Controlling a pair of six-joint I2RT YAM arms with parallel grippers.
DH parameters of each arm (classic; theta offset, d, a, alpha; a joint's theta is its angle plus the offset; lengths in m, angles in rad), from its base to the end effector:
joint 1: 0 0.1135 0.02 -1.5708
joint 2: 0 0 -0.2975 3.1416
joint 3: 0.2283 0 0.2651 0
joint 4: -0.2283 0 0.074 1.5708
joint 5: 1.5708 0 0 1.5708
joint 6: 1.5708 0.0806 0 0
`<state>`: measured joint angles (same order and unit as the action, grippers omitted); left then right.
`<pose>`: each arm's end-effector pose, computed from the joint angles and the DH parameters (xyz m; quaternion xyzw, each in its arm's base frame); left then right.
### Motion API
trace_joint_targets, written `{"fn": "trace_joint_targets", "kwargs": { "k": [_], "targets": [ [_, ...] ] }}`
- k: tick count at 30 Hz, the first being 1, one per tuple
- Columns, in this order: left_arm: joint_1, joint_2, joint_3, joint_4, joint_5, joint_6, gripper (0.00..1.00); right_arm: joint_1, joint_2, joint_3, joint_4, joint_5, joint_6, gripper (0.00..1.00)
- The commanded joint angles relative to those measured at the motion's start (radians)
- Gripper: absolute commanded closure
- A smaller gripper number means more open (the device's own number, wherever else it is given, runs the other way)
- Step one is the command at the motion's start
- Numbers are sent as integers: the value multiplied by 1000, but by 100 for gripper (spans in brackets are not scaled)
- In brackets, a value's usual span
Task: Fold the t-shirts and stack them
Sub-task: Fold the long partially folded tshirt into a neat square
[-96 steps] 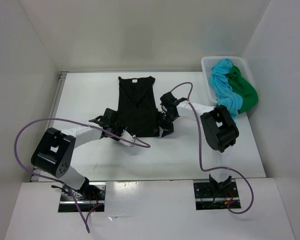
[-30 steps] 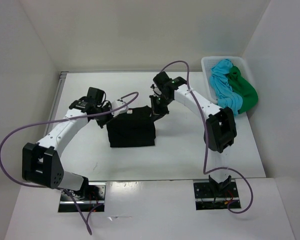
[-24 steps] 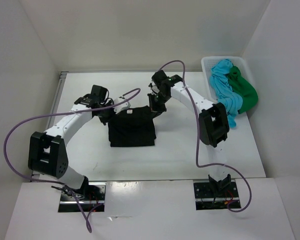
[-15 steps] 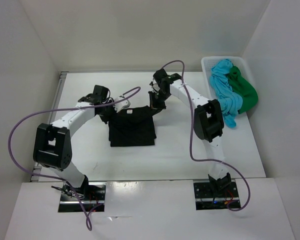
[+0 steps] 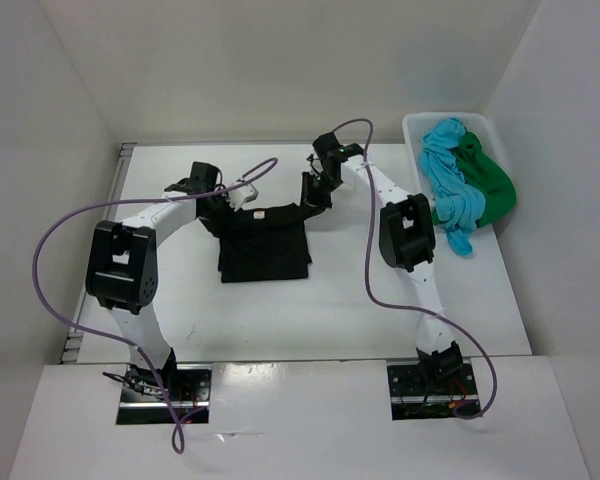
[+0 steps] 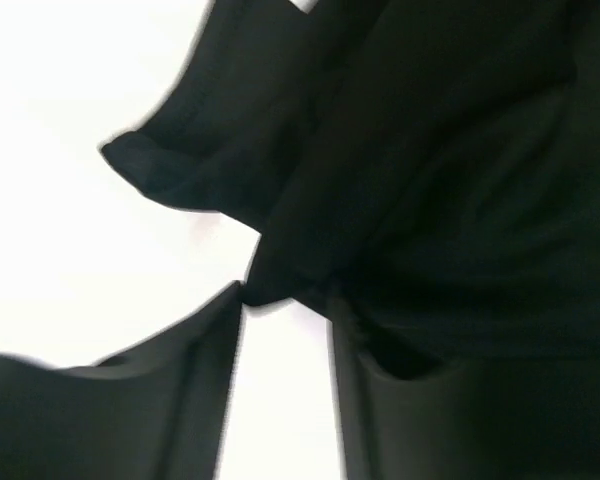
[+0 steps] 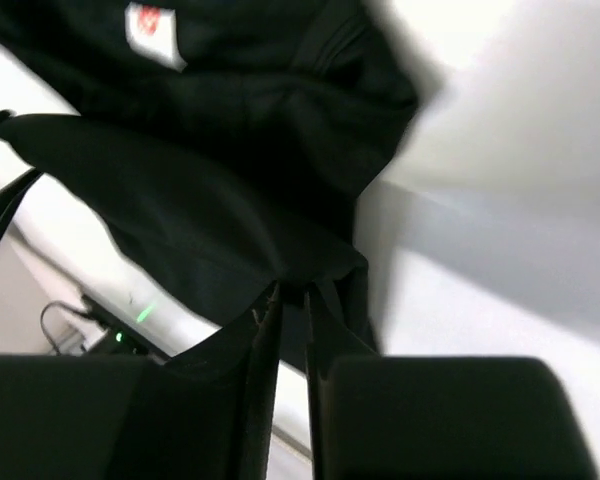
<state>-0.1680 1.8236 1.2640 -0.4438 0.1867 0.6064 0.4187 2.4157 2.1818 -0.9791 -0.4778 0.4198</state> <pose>0.4189 -0.0862 0.1861 0.3851 0.8752 -0.0268 0.2915 0.4953 0.2610 0.1731 -0.0416 0.9561 0.2831 0.0631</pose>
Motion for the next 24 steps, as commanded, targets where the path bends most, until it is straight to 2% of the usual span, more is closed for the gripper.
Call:
{"fn": "trace_joint_targets", "kwargs": {
  "k": [1,4,7,9,11,12,14,20,24],
  "targets": [
    [15,37,73,65,-15,-45,49,-31,16,65,81,47,48,77],
    [15,66,132,74,-59,-72,38,-55,-18,56,151,82,68,71],
    [24,66,166,83,-108,-112,34,-32,-78,56,181,142,41,63],
    [33,52,178,83,-134,-122,34,-9,-118,56,168,185,14,63],
    [33,28,192,33,-119,-132,34,40,-144,10,168,248,-18,73],
    [33,17,192,16,-89,-132,34,57,-154,-25,168,260,-18,89],
    [24,-3,166,-28,5,-120,34,80,-155,-53,168,260,-18,100],
    [-7,-6,55,-23,65,-97,32,89,-54,-33,146,219,-7,100],
    [33,74,81,23,33,-143,32,89,38,53,106,258,-7,100]
  ]
}}
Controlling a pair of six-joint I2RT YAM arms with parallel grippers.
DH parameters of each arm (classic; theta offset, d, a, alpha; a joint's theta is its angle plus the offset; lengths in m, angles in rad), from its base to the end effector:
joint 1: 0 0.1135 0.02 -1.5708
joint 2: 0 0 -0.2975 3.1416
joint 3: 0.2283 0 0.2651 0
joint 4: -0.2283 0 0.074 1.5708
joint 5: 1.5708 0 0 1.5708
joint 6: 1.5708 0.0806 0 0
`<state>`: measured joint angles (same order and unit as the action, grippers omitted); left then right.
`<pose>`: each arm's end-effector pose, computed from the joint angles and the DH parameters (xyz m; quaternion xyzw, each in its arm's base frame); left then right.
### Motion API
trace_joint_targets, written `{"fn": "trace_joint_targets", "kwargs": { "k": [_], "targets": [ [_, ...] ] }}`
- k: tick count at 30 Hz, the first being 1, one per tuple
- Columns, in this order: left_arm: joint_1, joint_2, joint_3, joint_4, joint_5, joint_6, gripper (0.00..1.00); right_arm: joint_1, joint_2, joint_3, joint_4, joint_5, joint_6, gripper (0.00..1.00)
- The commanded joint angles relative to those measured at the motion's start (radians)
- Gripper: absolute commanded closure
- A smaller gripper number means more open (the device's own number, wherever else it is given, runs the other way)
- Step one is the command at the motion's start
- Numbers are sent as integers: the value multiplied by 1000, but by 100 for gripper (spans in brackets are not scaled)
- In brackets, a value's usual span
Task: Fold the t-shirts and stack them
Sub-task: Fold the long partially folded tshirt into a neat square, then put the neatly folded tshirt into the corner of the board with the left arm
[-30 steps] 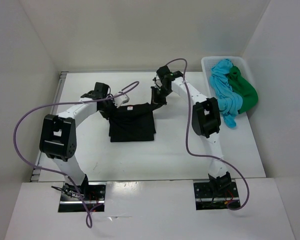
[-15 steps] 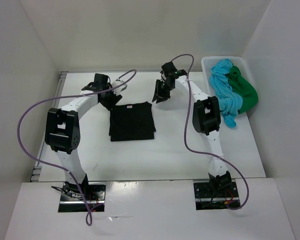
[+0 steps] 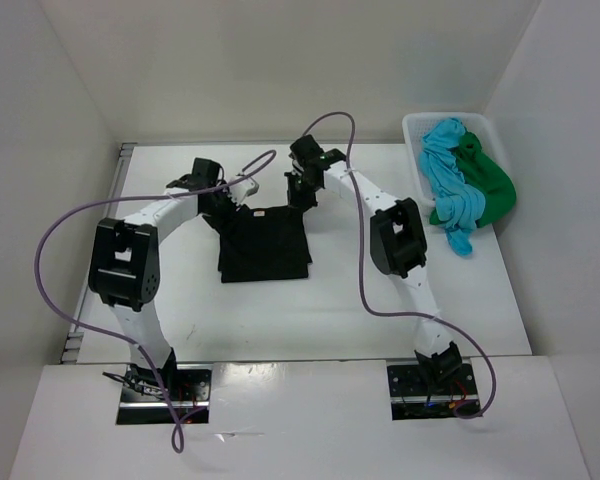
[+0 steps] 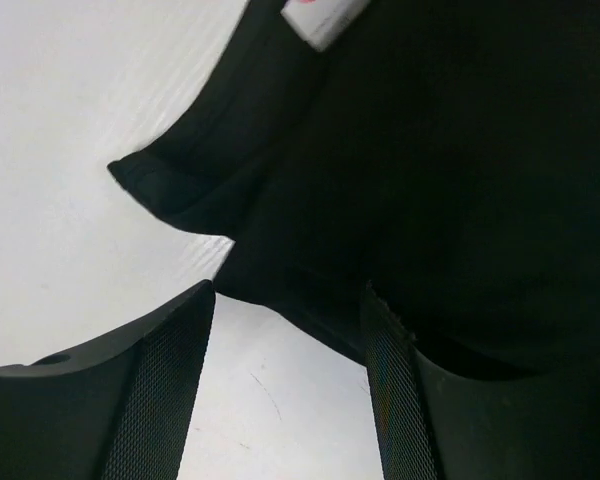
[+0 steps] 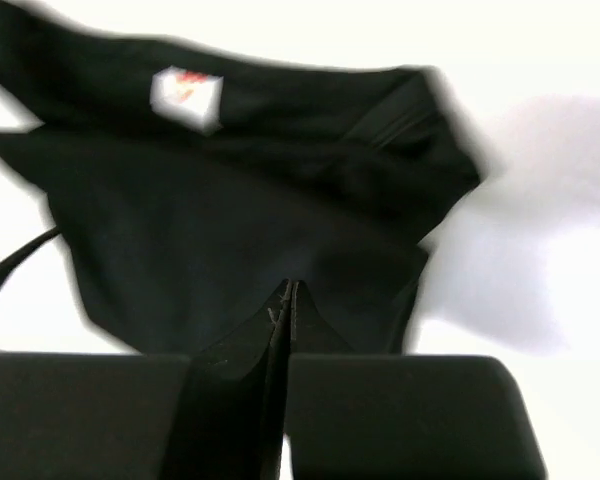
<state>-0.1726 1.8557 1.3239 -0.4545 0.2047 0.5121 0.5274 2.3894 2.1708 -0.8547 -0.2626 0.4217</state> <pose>0.4316 -0.0919 0.1922 0.3475 0.8874 -0.0480 0.2990 0.4861 0.3074 0.1859 -0.0829 0.9578 0.2244 0.1591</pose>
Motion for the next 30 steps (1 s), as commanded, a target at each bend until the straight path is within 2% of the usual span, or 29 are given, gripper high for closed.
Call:
{"fn": "trace_joint_targets", "kwargs": {
  "k": [1,4,7,11,15,16,17,18,21,23,26,30],
  "targets": [
    [48,59,35,43,6,-61,32,-20,74,76,-18,43,-9,100],
    [78,125,90,43,-16,-107,32,-20,100,118,-18,80,-9,100],
    [91,125,100,53,-16,-129,32,-20,120,174,-38,94,-9,100],
    [101,54,100,53,-16,-153,29,-20,151,282,-93,112,-9,100],
    [110,-55,86,-33,25,-182,27,-10,137,352,-148,147,-27,100],
    [110,-82,71,-51,45,-182,24,0,125,362,-158,161,-27,98],
    [110,-131,51,-73,68,-182,20,0,93,362,-167,175,-37,87],
    [110,-151,-3,-114,112,-193,14,11,73,362,-179,200,-37,82],
    [110,-176,-86,-191,185,-202,8,11,-7,334,-204,223,-47,68],
    [123,-135,-130,-213,238,-237,1,22,-71,298,-214,259,-60,65],
    [149,-48,-143,-213,315,-293,1,31,-172,222,-224,325,-72,62],
    [159,-18,-169,-96,328,-379,1,31,-307,45,-204,364,-92,61]
  ]
}}
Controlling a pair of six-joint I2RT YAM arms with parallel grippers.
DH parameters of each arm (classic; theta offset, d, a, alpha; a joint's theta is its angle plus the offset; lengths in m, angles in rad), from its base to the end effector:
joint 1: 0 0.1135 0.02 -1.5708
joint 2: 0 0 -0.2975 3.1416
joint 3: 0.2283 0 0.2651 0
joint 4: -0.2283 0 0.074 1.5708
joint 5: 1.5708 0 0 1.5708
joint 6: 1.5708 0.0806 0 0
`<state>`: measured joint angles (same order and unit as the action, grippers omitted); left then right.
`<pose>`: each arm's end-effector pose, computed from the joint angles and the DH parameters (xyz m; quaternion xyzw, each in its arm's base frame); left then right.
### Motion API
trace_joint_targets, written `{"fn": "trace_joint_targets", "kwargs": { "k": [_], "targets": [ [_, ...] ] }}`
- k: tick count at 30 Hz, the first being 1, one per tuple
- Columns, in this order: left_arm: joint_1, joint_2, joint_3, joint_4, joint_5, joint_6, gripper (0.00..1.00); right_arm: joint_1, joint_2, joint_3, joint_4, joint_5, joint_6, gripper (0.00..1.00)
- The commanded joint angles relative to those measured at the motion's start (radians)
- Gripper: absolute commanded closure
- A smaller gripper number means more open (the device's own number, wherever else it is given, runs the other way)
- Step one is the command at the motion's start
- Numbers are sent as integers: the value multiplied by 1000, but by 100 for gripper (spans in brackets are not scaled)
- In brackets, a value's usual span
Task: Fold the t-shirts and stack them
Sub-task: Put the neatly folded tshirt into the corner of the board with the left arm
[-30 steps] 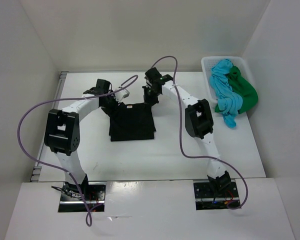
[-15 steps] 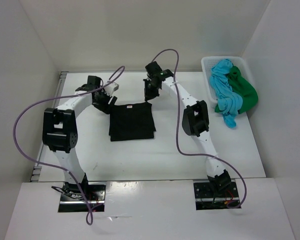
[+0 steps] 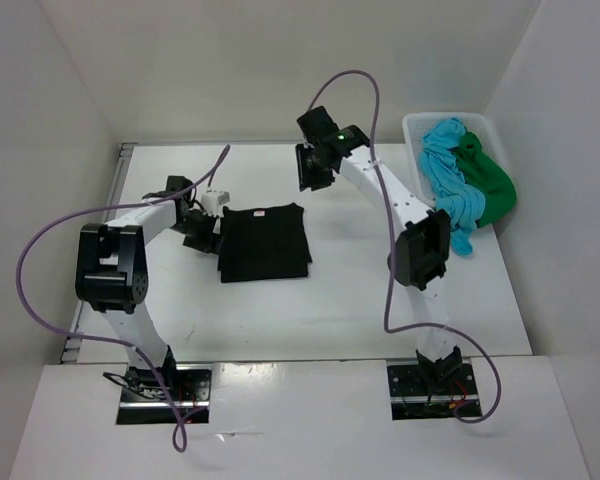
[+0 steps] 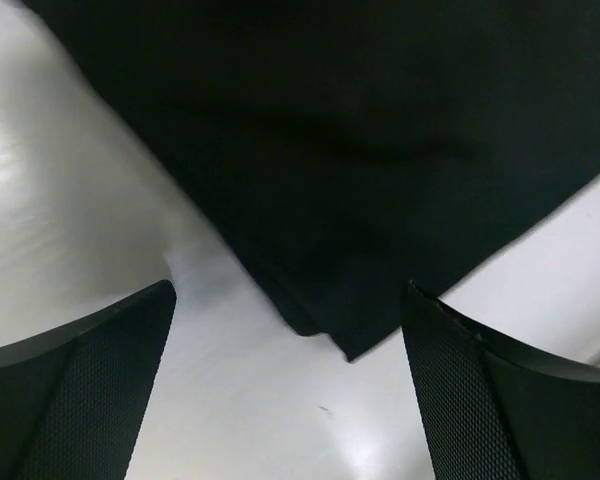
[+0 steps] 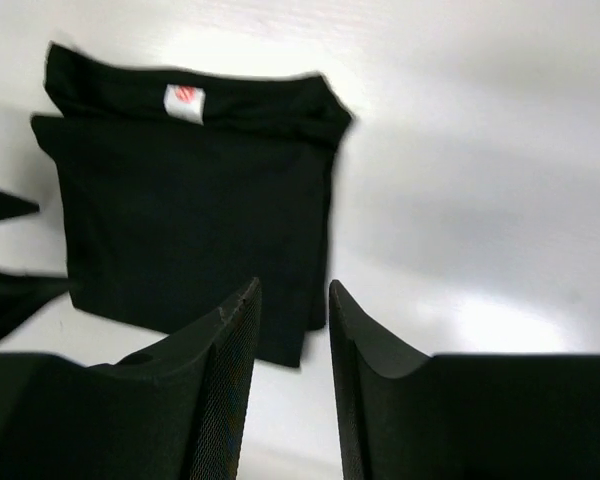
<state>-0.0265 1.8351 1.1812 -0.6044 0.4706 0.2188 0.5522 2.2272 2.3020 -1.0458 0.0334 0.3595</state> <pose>0.3829 -0.0467 0.1524 0.1535 0.9489 -0.2147 0.1727 0.4627 0.2819 0.3007 -0.0870 0.9513 0.1157 0.2722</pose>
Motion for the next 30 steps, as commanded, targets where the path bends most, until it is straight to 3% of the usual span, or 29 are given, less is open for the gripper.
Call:
{"fn": "trace_joint_targets", "kwargs": {
  "k": [1,8,14,15,18,22,23,25,30],
  "targets": [
    [13,3,-35,83,44,-105,1,6,-171,-120,0,89,-30,61],
    [-20,119,18,66,13,-104,1,6,-346,-335,38,134,-1,61],
    [-52,188,66,55,2,-113,9,6,-405,-333,38,167,18,61],
    [-52,197,83,55,-12,-113,20,6,-416,-332,24,168,18,61],
    [-72,224,123,23,-21,-125,33,-3,-425,-282,-9,204,18,61],
    [-72,247,144,14,-43,-116,59,-12,-425,-220,-42,235,18,60],
    [-72,259,158,5,-43,-116,79,-12,-425,-207,-51,235,18,60],
    [-72,259,173,5,-52,-116,98,-21,-434,-194,-51,244,18,60],
    [-11,268,264,5,-98,-96,100,-31,-434,-184,-60,255,18,60]
  ]
}}
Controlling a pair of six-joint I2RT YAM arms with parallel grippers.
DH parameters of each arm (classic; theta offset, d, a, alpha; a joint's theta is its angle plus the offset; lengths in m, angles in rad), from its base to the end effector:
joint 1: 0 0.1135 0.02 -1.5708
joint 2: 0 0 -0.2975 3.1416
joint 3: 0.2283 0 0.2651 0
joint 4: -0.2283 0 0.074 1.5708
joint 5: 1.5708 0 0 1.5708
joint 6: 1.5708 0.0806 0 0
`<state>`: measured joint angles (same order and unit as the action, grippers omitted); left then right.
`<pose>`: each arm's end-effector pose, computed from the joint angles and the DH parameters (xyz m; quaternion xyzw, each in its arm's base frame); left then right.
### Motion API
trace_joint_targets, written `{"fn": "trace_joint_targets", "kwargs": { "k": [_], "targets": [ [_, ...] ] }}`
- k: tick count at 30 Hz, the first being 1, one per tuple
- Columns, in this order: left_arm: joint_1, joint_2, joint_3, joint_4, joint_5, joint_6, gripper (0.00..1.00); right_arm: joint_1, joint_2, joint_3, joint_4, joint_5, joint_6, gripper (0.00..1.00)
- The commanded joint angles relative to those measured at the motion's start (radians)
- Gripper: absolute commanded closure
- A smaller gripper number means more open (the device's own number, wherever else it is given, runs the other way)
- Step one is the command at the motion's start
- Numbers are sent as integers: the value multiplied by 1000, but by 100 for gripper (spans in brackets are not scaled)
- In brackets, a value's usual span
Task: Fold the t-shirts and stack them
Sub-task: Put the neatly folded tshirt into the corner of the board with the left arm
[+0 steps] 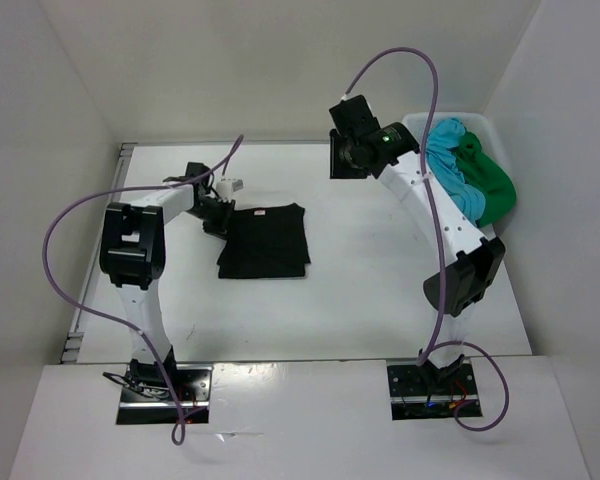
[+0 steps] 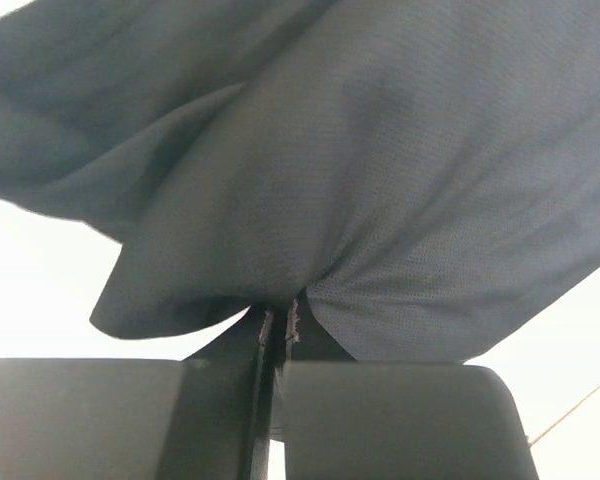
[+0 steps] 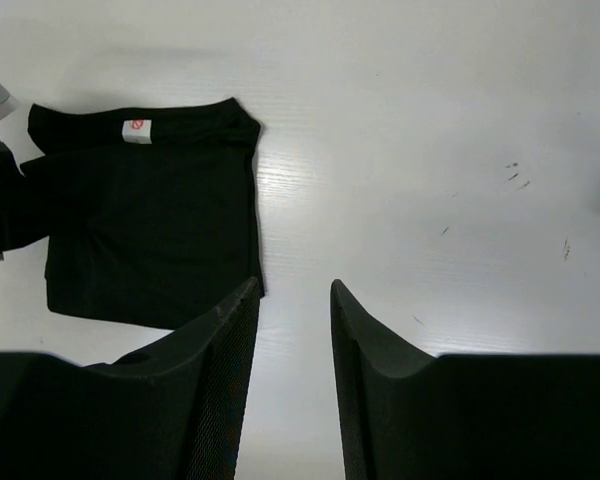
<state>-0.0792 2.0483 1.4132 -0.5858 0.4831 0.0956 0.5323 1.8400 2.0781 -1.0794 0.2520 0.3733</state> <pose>0.4456 -0.0729 0.1363 0.1249 0.9489 -0.2342 0.1709 0.3870 0.2046 0.4061 -0.0289 0.9274 0.0492 0.3696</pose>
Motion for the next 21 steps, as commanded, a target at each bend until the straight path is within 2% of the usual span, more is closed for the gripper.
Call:
{"fn": "trace_joint_targets", "kwargs": {
  "k": [1,9,15,21],
  "targets": [
    [56,64,79,-14,-145,27,100,-20,-47,40,-27,46,4,60],
    [157,173,311,-49,-278,137,100,-38,-28,71,-36,67,-14,60],
    [283,298,499,-52,-351,173,100,-48,-1,89,-56,76,-24,60],
    [355,465,843,-92,-439,210,100,-48,-28,10,-56,133,-33,60]
  ]
}}
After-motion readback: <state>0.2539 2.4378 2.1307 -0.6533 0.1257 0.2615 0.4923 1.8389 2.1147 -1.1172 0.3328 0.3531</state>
